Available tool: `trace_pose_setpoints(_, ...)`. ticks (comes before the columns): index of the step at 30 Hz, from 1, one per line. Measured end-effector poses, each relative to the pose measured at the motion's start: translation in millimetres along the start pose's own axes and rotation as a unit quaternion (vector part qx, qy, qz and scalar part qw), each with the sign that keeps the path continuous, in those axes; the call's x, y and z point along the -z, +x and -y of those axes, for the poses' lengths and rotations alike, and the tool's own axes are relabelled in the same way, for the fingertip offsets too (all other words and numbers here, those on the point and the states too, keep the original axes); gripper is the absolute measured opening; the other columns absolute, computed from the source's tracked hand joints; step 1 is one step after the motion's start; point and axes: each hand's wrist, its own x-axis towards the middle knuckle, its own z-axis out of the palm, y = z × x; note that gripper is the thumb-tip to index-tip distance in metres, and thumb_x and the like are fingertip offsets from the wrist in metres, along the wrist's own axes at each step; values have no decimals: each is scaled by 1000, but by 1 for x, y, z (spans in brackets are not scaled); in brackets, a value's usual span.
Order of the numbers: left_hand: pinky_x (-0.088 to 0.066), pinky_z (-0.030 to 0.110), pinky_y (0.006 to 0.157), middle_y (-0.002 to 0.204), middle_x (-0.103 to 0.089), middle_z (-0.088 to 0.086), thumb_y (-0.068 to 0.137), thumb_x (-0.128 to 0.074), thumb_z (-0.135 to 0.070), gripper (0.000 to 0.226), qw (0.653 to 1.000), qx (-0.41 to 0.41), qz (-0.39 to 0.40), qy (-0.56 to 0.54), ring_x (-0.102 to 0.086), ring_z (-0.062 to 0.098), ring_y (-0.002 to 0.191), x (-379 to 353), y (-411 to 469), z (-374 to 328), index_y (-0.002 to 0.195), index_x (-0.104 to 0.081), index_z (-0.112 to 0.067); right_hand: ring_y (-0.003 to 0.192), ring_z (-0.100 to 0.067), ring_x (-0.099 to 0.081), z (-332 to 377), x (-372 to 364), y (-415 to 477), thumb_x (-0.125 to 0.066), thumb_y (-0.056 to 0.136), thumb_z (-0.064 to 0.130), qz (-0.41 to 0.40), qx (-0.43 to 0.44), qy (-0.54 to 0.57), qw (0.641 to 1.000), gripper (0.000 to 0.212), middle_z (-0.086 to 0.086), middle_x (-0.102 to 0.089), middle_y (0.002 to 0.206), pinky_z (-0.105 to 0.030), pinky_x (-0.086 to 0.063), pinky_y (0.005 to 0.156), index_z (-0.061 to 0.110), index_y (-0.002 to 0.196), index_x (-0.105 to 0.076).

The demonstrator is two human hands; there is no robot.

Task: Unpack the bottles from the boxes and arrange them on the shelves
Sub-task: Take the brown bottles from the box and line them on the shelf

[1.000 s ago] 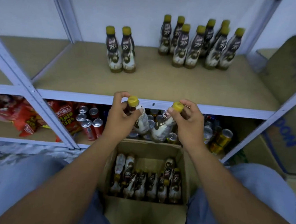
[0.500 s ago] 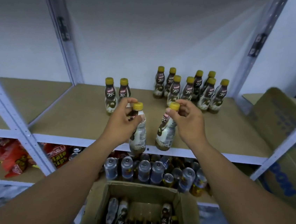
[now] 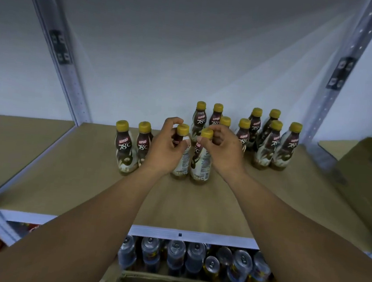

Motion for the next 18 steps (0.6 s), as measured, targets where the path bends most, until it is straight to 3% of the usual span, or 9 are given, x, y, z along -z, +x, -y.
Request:
trace_pose_setpoints(3, -51, 35, 71, 99, -65, 6, 95, -67, -11, 47, 1000, 3, -1, 13, -56, 13, 73, -5, 16, 11, 133, -45, -28, 94, -9, -69, -7, -8, 17, -83, 82, 16, -13, 4, 7, 1000, 30, 2, -73, 99, -34, -58, 88, 19, 106, -64)
trace_pose_setpoints(8, -55, 43, 83, 99, -64, 6, 96, -64, -9, 47, 999, 5, -5, 34, -57, 15, 79, -10, 33, 24, 132, -44, -32, 96, -11, -70, -16, -21, 35, -83, 83, 18, -16, 13, 15, 1000, 33, 2, -73, 101, -33, -58, 87, 22, 109, -63)
trace_pose_setpoints(13, -56, 39, 89, 106, -65, 1, 97, -63, -10, 46, 999, 8, -22, 31, -63, 15, 91, -10, 41, 30, 135, -44, -30, 98, -7, -68, -19, -25, 43, -81, 85, 19, -17, 20, 9, 1000, 30, 3, -72, 103, -25, -55, 86, 22, 109, -62)
trace_pose_setpoints(18, -55, 35, 95, 115, -65, -1, 98, -64, -15, 49, 1000, 10, -13, 20, -64, 12, 103, -9, 39, 34, 140, -43, -29, 102, -9, -67, -19, -22, 40, -79, 86, 25, 6, 28, -23, 999, 33, 3, -72, 107, -35, -57, 92, 22, 114, -62)
